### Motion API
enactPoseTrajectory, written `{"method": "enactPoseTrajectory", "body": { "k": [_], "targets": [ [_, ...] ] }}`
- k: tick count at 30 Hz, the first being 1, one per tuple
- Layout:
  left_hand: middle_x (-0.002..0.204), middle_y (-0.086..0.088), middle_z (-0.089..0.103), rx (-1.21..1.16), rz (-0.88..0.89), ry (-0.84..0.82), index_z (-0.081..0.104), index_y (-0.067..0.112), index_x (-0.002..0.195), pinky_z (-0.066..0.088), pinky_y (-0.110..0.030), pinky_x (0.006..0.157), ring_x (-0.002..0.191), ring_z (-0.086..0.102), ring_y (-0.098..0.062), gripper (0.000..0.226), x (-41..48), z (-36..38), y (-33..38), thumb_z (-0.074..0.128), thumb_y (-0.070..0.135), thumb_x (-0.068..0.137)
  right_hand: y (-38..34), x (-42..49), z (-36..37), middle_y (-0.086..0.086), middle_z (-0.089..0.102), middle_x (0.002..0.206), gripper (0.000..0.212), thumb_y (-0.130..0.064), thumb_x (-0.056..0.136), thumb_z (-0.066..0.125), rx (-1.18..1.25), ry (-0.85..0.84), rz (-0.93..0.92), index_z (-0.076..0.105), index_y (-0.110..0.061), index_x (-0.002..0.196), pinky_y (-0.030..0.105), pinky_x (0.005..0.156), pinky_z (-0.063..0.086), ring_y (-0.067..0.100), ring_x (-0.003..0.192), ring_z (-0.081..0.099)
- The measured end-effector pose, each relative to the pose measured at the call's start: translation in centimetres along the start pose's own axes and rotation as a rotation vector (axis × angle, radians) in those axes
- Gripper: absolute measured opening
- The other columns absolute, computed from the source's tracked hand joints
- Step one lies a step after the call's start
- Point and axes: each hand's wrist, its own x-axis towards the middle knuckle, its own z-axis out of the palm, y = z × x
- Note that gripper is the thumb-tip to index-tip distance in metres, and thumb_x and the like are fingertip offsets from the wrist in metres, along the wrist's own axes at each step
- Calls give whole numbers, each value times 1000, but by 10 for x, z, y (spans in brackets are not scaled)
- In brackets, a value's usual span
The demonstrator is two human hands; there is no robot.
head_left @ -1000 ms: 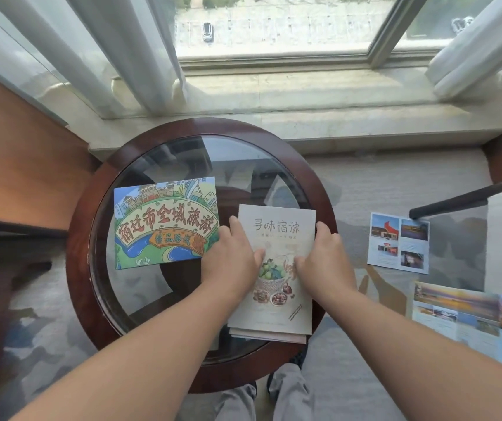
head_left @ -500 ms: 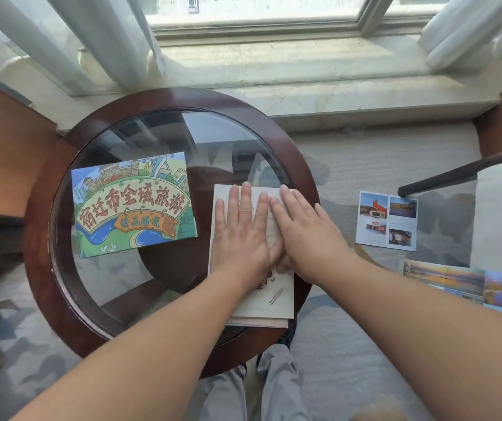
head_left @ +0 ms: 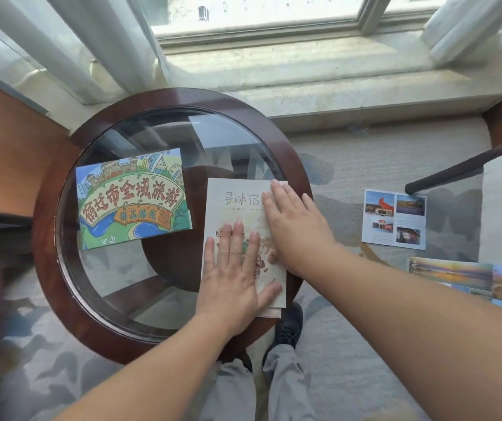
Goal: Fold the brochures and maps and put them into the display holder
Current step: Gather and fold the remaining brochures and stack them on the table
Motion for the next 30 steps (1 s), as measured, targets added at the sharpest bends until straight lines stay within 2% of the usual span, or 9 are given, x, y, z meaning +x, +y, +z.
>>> {"method": "enactPoseTrajectory", "body": {
  "k": [2,4,8,10,13,17,21,27,30],
  "targets": [
    [152,-14,-40,-10,7,16,-38,16,141,-18,-55,116,143,-34,-31,100,1,1,-2,2,84,80,-6,-9,11,4,-16,163,95,-28,91,61,22,4,-39,-7,-15,155,40,121,1,18,150,-10],
    [155,-13,-35,-10,24,36,-35,16,144,-15,-55,117,146,-29,-31,105,2,4,-3,8,86,79,-5,-14,20,1,-19,162,101,-29,88,66,63,-28,-39,-9,-17,155,39,121,2,15,150,-12],
    [155,-12,-36,12,-11,-30,-48,20,135,-19,-53,115,144,-32,-30,105,4,-4,0,6,87,75,-10,-18,10,4,-13,164,90,-27,93,59,74,-28,-9,-3,-14,156,39,122,3,16,150,-7],
    [162,-14,-20,32,-27,-94,-33,19,147,-7,-54,117,149,-19,-32,107,5,-20,4,16,84,78,-16,-34,-1,8,-3,164,83,-25,94,58,164,7,51,5,-10,156,37,121,7,19,151,0],
    [163,-13,10,43,-14,-139,15,19,153,17,-52,118,149,10,-32,85,4,-63,7,37,68,86,-14,-87,-14,9,14,161,74,-27,94,60,327,92,140,18,-11,153,36,116,21,23,147,15],
    [155,-8,33,42,68,-147,31,22,148,29,-47,114,141,29,-29,68,3,-122,36,46,53,90,28,-174,-38,4,17,161,64,-29,98,51,467,141,335,20,-17,153,40,115,25,23,147,17],
    [139,-6,48,70,286,-84,39,21,143,40,-40,105,130,43,-26,61,-1,-184,118,49,47,89,90,-260,-65,3,32,149,53,-28,96,50,516,269,566,32,-17,145,41,104,39,25,136,34],
    [143,-5,46,13,582,-38,36,22,144,42,-38,101,129,46,-26,60,-33,-259,294,54,42,91,172,-399,-88,1,43,130,30,-28,95,47,549,411,803,47,-20,124,38,87,46,26,120,45],
    [146,-5,43,-53,699,4,34,22,147,41,-36,102,132,44,-26,64,-62,-287,379,57,41,90,214,-465,-85,0,43,134,28,-27,95,45,559,464,872,50,-20,122,38,87,46,26,121,46]
  ]
}}
